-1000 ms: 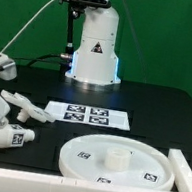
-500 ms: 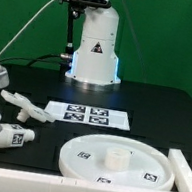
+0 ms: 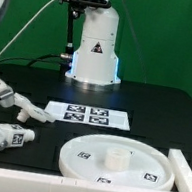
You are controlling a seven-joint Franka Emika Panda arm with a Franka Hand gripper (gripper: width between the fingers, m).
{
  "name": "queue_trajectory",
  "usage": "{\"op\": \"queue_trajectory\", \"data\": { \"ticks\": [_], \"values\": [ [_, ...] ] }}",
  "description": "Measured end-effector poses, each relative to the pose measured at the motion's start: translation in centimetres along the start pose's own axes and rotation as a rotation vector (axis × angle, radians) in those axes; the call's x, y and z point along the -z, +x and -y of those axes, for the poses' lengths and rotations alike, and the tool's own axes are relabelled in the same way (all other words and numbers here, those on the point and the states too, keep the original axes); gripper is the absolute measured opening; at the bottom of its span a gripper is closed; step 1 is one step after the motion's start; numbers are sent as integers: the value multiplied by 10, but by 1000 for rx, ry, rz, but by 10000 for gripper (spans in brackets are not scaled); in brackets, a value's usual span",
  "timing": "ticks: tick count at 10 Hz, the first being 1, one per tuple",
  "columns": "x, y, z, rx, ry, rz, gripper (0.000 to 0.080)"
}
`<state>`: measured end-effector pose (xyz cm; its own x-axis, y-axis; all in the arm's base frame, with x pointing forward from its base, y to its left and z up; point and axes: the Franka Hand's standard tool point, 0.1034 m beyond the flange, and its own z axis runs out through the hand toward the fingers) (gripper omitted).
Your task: Assemble round table
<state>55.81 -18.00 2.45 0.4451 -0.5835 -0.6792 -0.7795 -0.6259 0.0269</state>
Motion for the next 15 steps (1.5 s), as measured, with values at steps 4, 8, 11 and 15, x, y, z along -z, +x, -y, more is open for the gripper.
{"op": "queue_trajectory", "data": {
  "ticks": [4, 8, 11, 15],
  "values": [
    [-7, -1, 5, 4, -3, -1, 649],
    [-6, -1, 5, 5, -2, -1, 397],
    [-6, -1, 5, 6, -2, -1, 399],
    [22, -38, 39, 76, -13, -59, 273]
  ]
}}
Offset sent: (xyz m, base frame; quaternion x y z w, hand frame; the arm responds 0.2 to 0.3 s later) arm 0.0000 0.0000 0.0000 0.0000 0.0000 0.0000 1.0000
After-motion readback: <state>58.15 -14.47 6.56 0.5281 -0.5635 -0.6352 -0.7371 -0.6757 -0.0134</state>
